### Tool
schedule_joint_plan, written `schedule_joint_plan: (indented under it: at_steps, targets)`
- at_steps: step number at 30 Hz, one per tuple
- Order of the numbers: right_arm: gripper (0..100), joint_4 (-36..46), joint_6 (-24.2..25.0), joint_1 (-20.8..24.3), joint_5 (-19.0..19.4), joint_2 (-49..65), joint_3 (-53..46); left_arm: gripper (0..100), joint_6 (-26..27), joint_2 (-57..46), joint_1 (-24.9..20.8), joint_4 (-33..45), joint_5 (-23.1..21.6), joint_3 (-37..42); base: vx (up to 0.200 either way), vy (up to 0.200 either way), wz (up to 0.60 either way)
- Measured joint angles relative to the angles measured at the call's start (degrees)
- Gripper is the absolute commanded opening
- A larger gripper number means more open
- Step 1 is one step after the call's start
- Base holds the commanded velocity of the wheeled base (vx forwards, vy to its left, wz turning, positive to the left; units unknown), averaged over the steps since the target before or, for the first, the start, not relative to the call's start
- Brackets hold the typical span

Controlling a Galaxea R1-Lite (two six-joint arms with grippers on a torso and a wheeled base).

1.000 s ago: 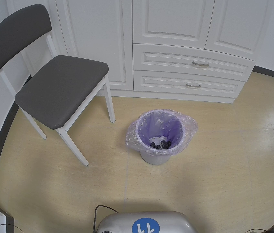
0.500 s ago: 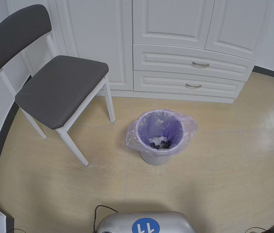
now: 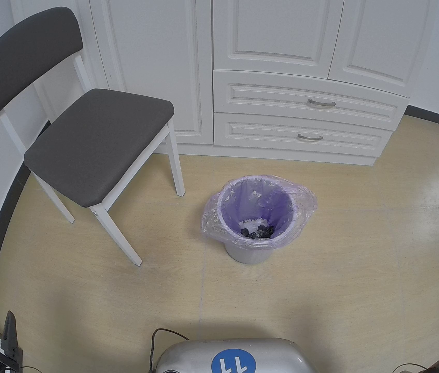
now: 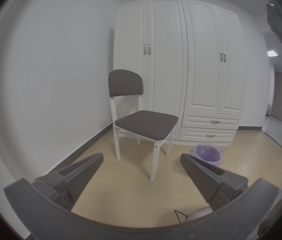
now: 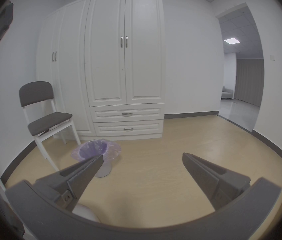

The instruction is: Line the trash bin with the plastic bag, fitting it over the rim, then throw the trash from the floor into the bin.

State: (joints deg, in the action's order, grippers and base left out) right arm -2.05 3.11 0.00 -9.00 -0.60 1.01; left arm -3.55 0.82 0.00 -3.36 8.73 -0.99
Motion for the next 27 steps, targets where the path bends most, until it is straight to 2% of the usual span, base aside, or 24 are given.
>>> schedule_joint_plan:
  at_steps: [4, 7, 10, 12, 16, 27]
  targets:
    - [100, 0.35, -0.71, -0.02, 6.24, 0.02, -0.02, 100, 0.0, -0.13, 0.05, 0.44, -3.75, 0.0, 0.0, 0.0, 0.0]
    - [100, 0.61, -2.67, 0.0, 10.34, 0.02, -0.02, 100, 2.38, -0.18, 0.05, 2.36, -7.14, 0.0, 0.0, 0.0, 0.0]
    - [100, 1.21, -3.71, 0.0, 13.24, 0.02, -0.02, 100, 3.86, -0.18, 0.05, 3.07, -8.59, 0.0, 0.0, 0.0, 0.0]
    - [100, 1.84, -3.97, 0.0, 13.26, 0.02, -0.02, 100, 4.17, -0.18, 0.0, 3.15, -8.86, 0.0, 0.0, 0.0, 0.0]
    - [100, 3.63, -4.47, 0.0, 10.78, 0.02, -0.02, 100, 4.39, -0.18, 0.0, 3.18, -9.16, -0.02, 0.0, 0.0, 0.0]
    - [100, 3.72, -4.34, 0.0, 10.54, -0.04, -0.02, 100, 4.34, -0.16, 0.0, 3.15, -9.17, -0.02, 0.0, 0.0, 0.0]
